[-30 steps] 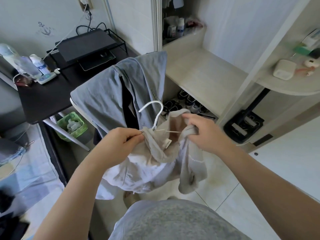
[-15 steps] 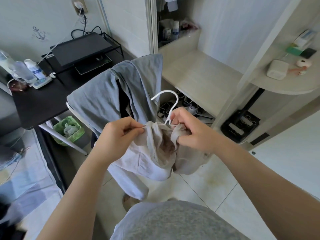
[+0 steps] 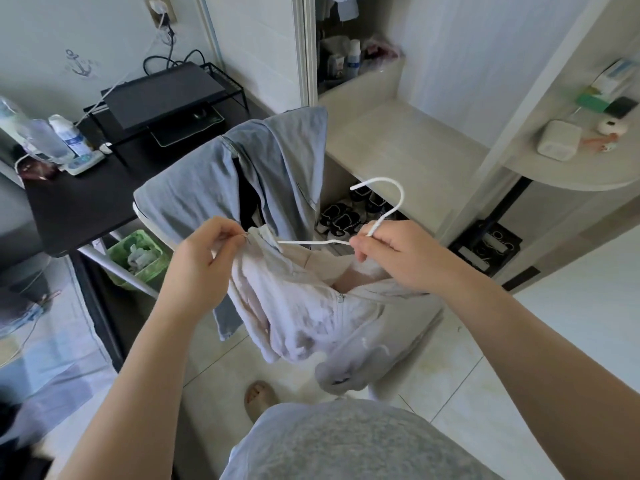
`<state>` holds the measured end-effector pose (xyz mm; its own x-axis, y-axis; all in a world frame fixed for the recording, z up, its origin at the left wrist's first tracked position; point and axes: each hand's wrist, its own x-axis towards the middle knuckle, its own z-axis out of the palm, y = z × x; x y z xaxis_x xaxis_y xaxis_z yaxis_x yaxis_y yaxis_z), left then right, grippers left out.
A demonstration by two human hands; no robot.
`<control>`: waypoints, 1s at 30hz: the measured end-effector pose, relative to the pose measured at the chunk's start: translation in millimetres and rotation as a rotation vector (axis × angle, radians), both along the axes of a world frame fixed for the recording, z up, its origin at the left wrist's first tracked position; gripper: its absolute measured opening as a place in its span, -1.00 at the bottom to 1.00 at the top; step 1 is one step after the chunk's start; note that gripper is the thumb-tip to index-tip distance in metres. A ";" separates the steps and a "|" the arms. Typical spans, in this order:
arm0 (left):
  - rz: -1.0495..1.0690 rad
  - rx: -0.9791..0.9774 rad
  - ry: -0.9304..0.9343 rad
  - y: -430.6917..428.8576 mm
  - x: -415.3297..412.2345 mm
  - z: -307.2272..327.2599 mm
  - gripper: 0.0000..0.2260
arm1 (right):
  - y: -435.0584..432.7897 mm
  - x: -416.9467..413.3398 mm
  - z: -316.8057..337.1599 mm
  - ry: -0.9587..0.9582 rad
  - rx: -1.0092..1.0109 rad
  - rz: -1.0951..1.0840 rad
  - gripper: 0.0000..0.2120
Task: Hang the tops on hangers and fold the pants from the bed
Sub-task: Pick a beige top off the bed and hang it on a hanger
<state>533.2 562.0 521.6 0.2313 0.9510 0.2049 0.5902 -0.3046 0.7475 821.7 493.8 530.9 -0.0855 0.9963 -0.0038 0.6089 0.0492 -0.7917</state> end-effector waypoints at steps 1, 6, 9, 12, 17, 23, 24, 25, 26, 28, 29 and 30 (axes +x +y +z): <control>-0.011 0.012 0.006 -1.0 2.2 1.3 -0.86 | 0.2 -0.6 1.1 0.000 -0.027 0.013 -0.65; -0.091 0.050 0.030 -4.2 15.6 4.0 -0.83 | 6.8 -9.8 4.1 0.006 -0.108 0.022 -0.68; -0.091 0.015 0.046 -3.2 23.0 4.1 -0.88 | 10.7 -13.0 4.6 0.006 -0.105 0.028 -0.68; -0.006 0.084 0.078 -2.7 25.6 1.1 -0.92 | 11.9 -14.7 3.9 0.072 -0.076 -0.042 -0.67; 0.252 0.023 0.003 -27.7 48.3 -5.8 -0.68 | 17.1 -23.3 6.9 0.235 -0.079 -0.155 -0.67; 0.151 -0.397 -0.324 -20.4 79.5 -21.2 -0.55 | 20.4 -33.0 9.3 0.254 -0.032 -0.153 -0.62; 0.148 -0.366 -0.357 -19.6 80.8 -20.5 -0.57 | 20.8 -31.9 7.4 0.244 -0.030 -0.162 -0.63; 0.163 -0.341 -0.389 -18.4 80.8 -18.9 -0.62 | 20.9 -30.8 5.1 0.220 -0.024 -0.169 -0.64; 0.204 -0.320 -0.425 -15.9 79.3 -17.0 -0.72 | 20.6 -29.7 2.3 0.181 -0.014 -0.174 -0.66; 0.307 -0.253 -0.473 -8.4 72.3 -14.0 -0.93 | 18.9 -28.7 -4.0 0.099 -0.009 -0.174 -0.67; 0.342 -0.185 -0.468 -5.6 68.7 -12.7 -0.83 | 17.9 -29.3 -6.5 0.069 -0.021 -0.169 -0.66; 0.348 -0.117 -0.447 -4.2 66.1 -10.9 -0.76 | 16.9 -30.6 -8.3 0.045 -0.036 -0.163 -0.64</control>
